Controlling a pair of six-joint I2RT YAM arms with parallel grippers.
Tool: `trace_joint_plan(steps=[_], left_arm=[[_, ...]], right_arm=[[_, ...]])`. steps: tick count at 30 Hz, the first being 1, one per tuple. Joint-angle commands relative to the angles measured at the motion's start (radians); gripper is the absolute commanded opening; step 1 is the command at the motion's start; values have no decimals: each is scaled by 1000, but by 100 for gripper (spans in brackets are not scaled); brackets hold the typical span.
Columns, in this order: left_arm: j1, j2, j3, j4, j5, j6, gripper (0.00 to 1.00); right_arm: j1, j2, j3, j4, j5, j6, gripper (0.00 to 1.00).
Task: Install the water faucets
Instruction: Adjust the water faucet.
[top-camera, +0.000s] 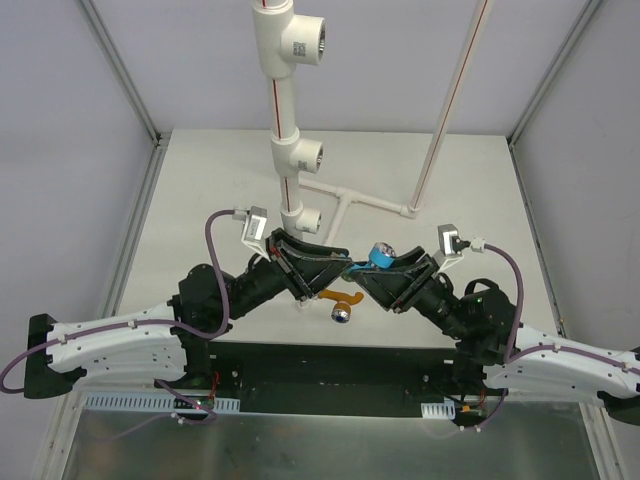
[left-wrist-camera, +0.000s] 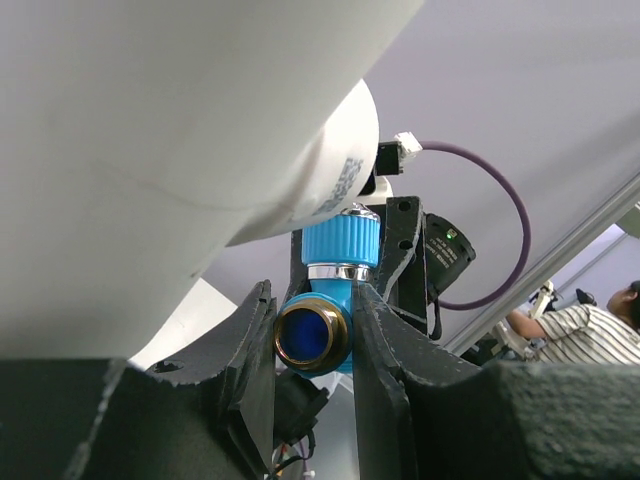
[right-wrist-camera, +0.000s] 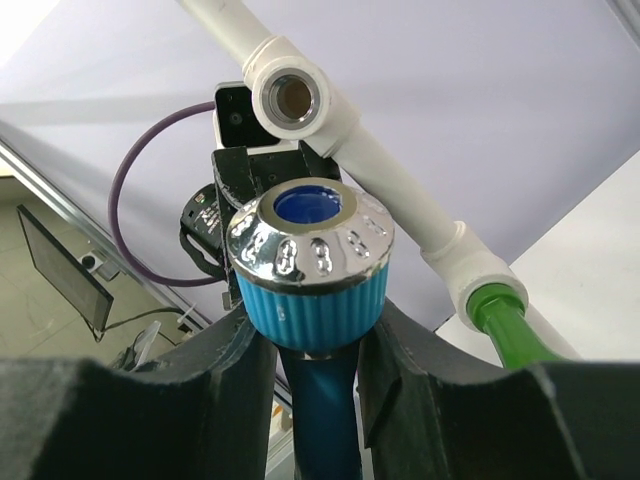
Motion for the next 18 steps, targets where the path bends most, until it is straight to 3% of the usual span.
trace_joint_plan(steps=[1, 4, 8, 18], left_arm=[[0, 16, 53, 38, 29, 26, 0], [-2, 18, 58, 38, 31, 31, 0], [-2, 21, 58, 38, 37, 28, 0], [-3, -1, 39, 38, 48, 17, 0]], right_arm=[[4, 3, 42, 28, 42, 13, 37], [4, 9, 41, 28, 50, 17, 32], [4, 4, 50, -10, 94, 17, 2], [4, -43, 65, -116, 213, -13, 0]])
